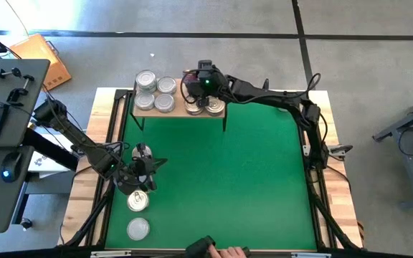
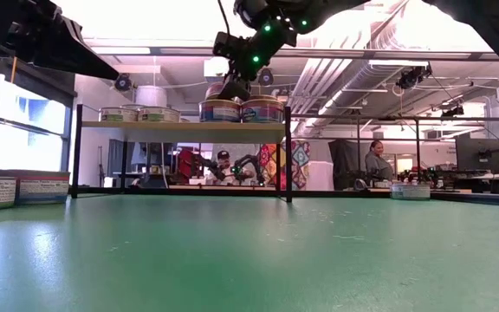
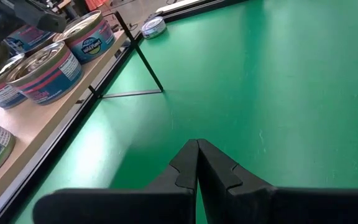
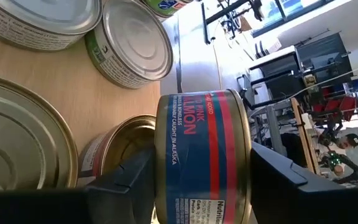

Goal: Stack canned seafood by type on shelf
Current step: Stack the blue-pink tuna can on top of the other blue-pink tuna can on the shelf, then stack the blue-pink tuna can on the other blue-pink tuna can on the shelf

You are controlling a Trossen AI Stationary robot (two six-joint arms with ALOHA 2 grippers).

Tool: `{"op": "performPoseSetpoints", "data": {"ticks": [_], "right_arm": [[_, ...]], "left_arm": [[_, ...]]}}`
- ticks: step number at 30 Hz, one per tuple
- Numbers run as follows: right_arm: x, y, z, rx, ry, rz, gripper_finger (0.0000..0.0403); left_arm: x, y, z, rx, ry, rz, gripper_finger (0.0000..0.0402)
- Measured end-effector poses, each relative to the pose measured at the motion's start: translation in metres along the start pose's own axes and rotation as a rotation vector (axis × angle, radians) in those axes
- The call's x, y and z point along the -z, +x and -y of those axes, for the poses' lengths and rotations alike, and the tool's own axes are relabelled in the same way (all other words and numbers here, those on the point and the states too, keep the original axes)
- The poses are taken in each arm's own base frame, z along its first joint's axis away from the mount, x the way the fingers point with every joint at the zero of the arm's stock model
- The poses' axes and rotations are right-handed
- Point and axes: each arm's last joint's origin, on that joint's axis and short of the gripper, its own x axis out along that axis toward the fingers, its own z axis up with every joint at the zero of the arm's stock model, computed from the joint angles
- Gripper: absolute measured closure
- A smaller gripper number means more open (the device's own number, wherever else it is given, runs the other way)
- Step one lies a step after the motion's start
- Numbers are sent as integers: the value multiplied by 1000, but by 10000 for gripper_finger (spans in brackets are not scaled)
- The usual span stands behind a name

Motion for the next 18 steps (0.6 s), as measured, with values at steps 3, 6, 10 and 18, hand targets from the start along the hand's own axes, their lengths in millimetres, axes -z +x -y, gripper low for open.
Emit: {"op": "performPoseSetpoints", "data": {"ticks": [3, 6, 10, 18], "right_arm": [[0, 0, 0, -5, 0, -4, 195], [2, 1, -3, -24, -4, -16, 133], [2, 1, -5, -31, -2, -22, 93], [-6, -6, -9, -43, -50, -5, 86]], "left_arm": [[0, 0, 0, 0, 0, 0, 402], [0, 0, 0, 0, -1, 0, 401], [-1, 0, 0, 1, -6, 3, 402], [-1, 0, 0, 3, -13, 7, 402]]}}
